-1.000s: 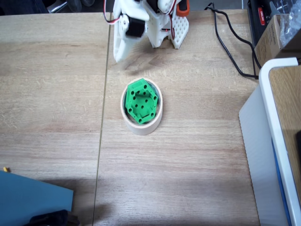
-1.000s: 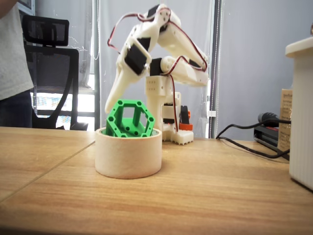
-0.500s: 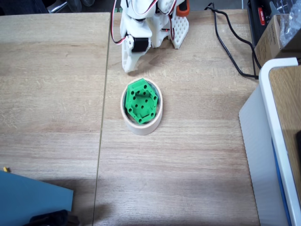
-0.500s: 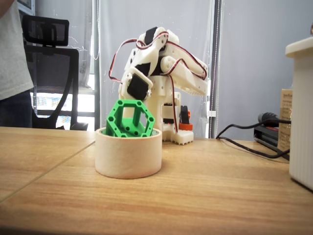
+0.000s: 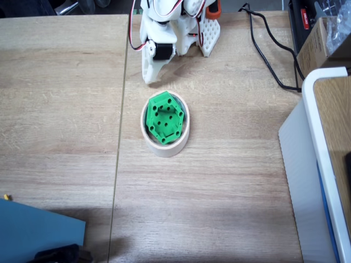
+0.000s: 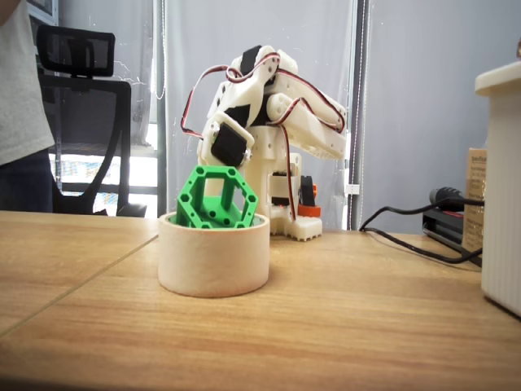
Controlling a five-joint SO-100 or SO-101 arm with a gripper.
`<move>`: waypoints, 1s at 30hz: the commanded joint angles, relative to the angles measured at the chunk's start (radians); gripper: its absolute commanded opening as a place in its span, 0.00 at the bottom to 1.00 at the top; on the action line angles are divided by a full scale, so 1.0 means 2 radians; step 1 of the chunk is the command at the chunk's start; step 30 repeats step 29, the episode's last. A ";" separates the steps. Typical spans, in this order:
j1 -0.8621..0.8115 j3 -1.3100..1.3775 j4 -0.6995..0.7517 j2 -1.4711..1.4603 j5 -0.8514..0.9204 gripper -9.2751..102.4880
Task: Grasp a component and put it in the bin.
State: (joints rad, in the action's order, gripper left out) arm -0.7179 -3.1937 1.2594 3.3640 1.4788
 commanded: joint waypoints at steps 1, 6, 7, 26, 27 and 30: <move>-0.005 -0.002 0.002 0.002 0.004 0.09; -0.005 -0.002 0.002 0.002 0.004 0.09; -0.005 -0.002 0.002 0.002 0.004 0.09; -0.053 -0.002 0.003 0.002 0.172 0.09; -0.053 -0.002 0.002 0.002 0.173 0.09; -0.053 -0.002 0.002 0.002 0.170 0.09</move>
